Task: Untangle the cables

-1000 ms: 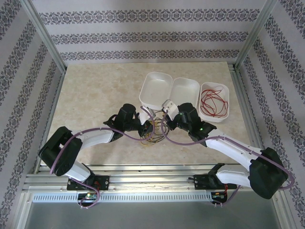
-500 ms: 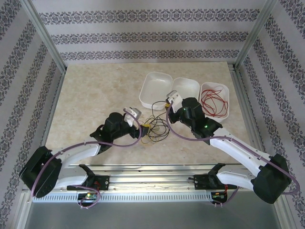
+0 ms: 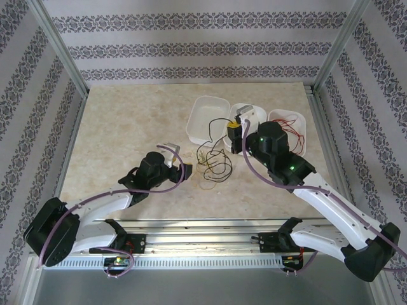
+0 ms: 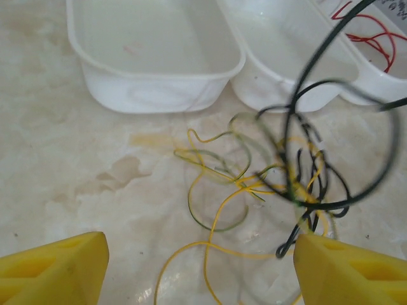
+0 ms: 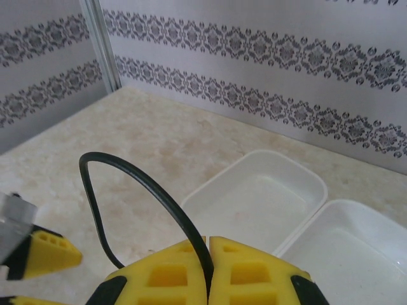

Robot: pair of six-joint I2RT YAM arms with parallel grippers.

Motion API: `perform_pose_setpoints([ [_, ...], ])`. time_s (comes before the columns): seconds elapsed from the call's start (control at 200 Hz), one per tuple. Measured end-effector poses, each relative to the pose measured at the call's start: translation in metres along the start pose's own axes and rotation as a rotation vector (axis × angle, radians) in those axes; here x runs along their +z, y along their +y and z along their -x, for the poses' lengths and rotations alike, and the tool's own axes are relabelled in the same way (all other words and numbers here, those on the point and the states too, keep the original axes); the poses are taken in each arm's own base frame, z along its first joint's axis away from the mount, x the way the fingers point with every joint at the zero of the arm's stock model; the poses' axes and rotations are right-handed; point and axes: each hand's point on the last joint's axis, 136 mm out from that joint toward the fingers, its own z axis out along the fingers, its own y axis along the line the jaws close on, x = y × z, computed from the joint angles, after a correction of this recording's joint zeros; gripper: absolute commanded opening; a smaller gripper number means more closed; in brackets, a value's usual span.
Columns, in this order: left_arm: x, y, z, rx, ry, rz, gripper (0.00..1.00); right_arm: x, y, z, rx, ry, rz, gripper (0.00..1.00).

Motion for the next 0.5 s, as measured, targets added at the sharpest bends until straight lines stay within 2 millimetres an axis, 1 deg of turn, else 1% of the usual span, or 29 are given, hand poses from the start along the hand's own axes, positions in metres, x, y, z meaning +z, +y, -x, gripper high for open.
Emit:
perform_pose_setpoints([
  [0.105,0.008,-0.001,-0.007,-0.035,0.021,-0.011,0.73,-0.005,0.003,0.008,0.013,-0.014,0.001,0.0],
  [0.19,0.014,-0.003,-0.012,-0.056,0.037,-0.031,0.7,-0.005,0.005,0.008,0.025,-0.014,-0.003,0.0],
  [0.27,0.019,-0.008,-0.013,-0.068,0.038,-0.063,0.67,-0.005,0.005,0.008,0.033,-0.015,-0.012,0.0],
  [0.4,0.02,-0.019,-0.003,-0.07,-0.004,-0.122,0.59,0.0,0.001,0.01,0.05,-0.012,-0.047,0.0],
  [0.5,0.014,-0.023,0.004,-0.06,-0.049,-0.149,0.6,0.005,-0.004,0.013,0.063,-0.01,-0.083,0.0],
])
